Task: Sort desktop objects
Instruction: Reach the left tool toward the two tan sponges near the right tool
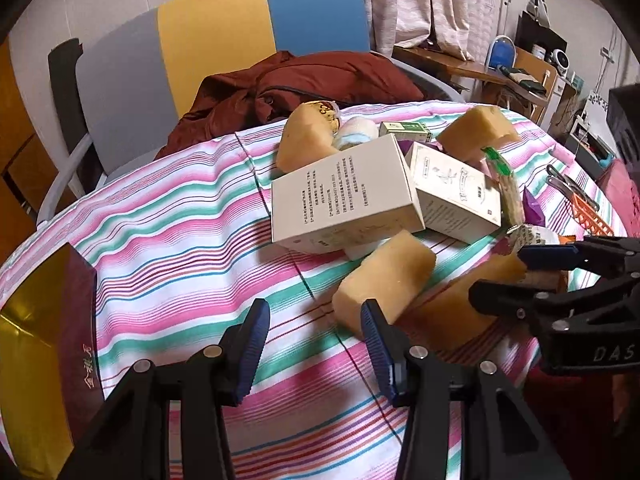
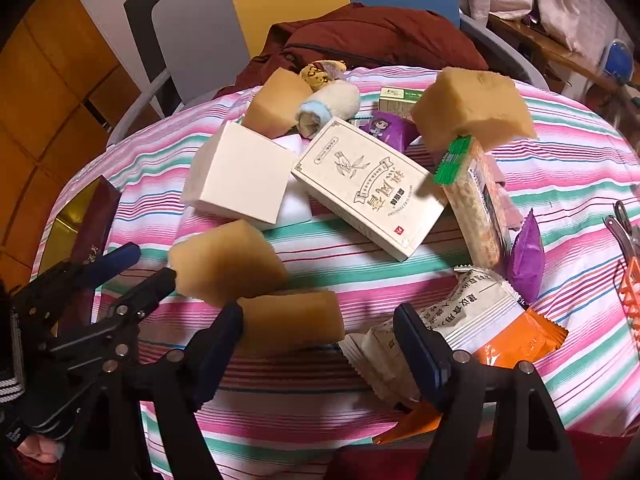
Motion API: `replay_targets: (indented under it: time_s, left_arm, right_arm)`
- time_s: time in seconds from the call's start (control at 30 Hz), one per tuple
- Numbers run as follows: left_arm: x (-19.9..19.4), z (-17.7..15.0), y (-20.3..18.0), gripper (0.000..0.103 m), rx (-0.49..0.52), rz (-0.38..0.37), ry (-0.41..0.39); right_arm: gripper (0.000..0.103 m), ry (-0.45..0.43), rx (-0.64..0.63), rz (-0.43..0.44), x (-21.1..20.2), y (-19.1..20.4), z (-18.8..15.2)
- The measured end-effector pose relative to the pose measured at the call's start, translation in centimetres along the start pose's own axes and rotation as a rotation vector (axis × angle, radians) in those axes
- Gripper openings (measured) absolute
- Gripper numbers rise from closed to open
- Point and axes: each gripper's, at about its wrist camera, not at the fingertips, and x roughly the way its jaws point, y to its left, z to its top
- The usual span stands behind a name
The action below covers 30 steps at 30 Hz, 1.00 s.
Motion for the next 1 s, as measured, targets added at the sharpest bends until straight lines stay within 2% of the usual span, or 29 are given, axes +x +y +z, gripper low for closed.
replay_targets:
  time_s: [0.17,0.27,0.43,0.53,0.63,0.73,0.8,0.87,1.0]
  left_arm:
    - [0.5,-0.1,0.1,0.048,0.026,0.007,-0.016]
    - [1.5,-0.8,0.6,0.048,0.034,0.022,0.023]
    - [2.7,-3.3,2.9,0.048,-0.052,0.007,0.094]
    - [2.3,-4.0,3.8,0.048,-0.085,-0.005,0.076]
    - [1.3,-3.4,3.9,0.048,-0.110,-0.060,0.032]
    - [0.6,-2.1,2.8,0.048,-0.104,-0.148,-0.019]
    - [0.6,-1.5,1.9,0.053,-0.063,-0.158,-0.034]
    - [1.0,-0.5,1.0,0.054,-0.019,-0.153,-0.038]
    - [1.1,-0.1,0.6,0.054,0.004,-0.220,-0.041]
  right_arm:
    - [0.078,0.002,-0.003,-0.001,0.0,0.1,0.0]
    - [0.079,0.002,0.004,0.000,0.1,0.0,0.0]
    - [0.080,0.003,-0.003,-0.004,0.1,0.1,0.0]
    - [0.081,0.003,-0.013,-0.006,0.2,0.3,0.0]
    - [0.082,-0.005,-0.022,0.006,0.0,0.5,0.1]
    - [0.082,-0.012,-0.015,0.017,-0.1,0.4,0.1]
    - [0.082,-0.036,0.009,0.031,-0.6,0.0,0.2]
    - [0.082,-0.053,0.030,0.041,-0.9,-0.3,0.3]
    - [0.083,-0.060,0.024,0.014,-1.0,-0.2,0.3]
